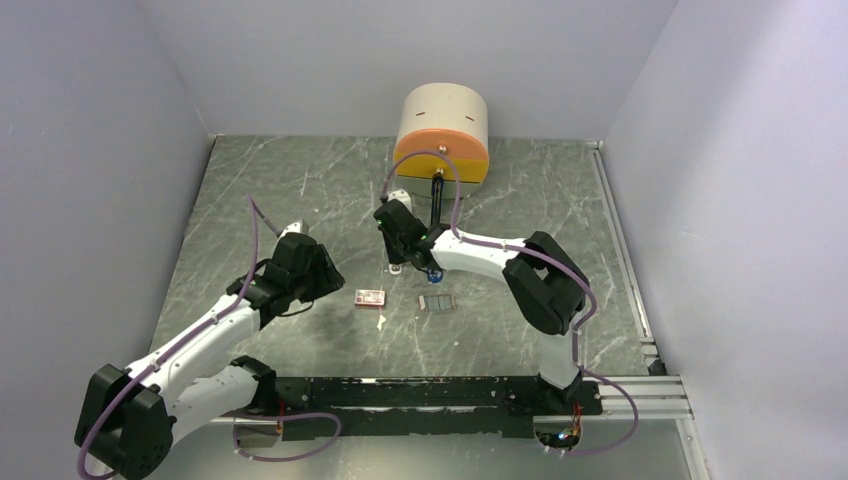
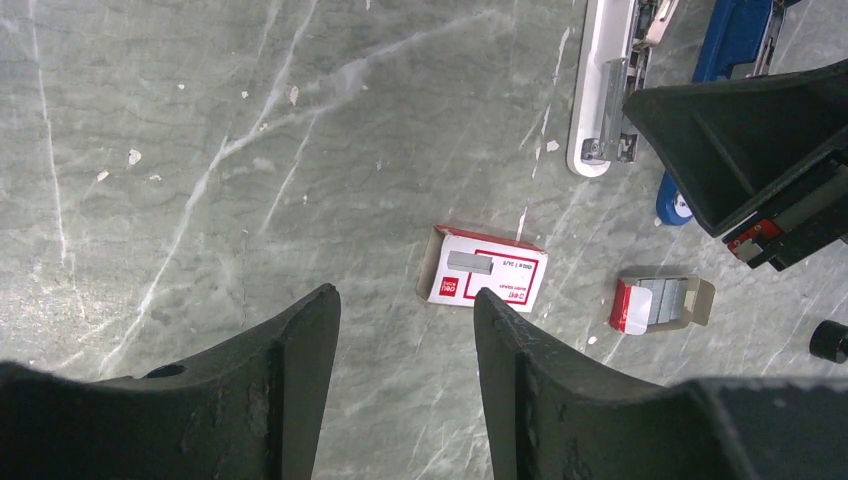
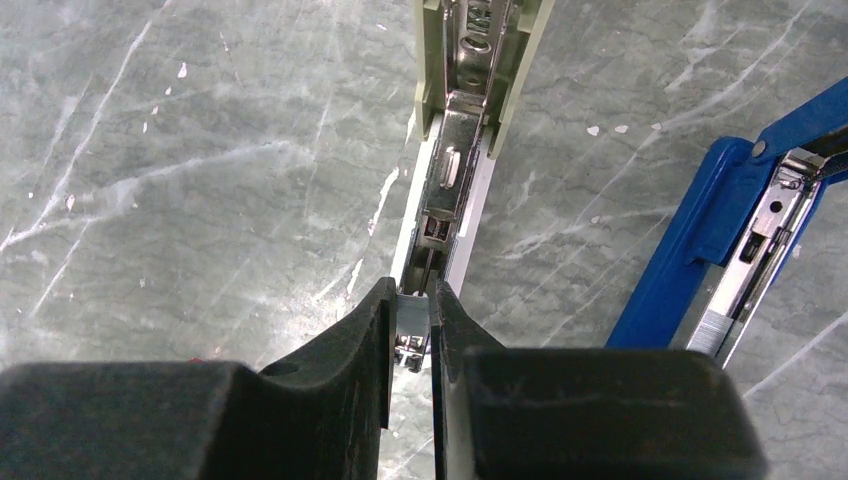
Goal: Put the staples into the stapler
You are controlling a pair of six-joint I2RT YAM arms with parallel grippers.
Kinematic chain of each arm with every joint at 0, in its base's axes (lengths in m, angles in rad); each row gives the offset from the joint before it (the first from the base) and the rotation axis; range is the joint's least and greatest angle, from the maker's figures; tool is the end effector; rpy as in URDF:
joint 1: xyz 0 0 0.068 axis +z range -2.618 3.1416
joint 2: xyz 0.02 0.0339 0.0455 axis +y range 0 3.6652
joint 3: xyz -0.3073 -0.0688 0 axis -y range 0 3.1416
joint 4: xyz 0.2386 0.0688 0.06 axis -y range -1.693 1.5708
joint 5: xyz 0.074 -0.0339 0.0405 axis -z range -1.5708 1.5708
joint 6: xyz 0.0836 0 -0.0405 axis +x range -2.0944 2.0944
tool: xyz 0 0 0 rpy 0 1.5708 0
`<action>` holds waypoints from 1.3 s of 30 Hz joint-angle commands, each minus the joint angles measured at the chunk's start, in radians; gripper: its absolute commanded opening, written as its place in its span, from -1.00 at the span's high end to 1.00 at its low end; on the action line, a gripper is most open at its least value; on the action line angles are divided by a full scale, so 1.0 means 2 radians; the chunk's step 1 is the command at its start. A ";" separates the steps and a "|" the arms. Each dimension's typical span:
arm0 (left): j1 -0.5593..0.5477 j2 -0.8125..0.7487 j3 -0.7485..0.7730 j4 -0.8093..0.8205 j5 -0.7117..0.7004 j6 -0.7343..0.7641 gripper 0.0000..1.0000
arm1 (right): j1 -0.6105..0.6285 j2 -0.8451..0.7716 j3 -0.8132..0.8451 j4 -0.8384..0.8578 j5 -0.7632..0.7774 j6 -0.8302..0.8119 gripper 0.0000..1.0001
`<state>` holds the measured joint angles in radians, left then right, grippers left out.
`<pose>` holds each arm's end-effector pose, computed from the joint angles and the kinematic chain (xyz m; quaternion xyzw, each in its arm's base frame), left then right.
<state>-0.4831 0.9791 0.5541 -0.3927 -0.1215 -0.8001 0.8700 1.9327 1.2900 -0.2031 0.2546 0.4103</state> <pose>0.1801 -0.0830 0.2103 -0.1686 0.9131 -0.1744 0.3278 0.3117 0.3369 0.1900 -0.1675 0.9133 0.1149 0.3530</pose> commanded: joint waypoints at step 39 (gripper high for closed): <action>0.006 -0.011 -0.003 0.008 0.011 0.003 -0.14 | -0.007 -0.030 0.039 -0.014 0.020 0.006 0.43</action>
<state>-0.4812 0.9787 0.5541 -0.3927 -0.1215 -0.7998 0.8688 1.9347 1.3262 -0.2520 0.2771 0.4412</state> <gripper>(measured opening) 0.569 0.279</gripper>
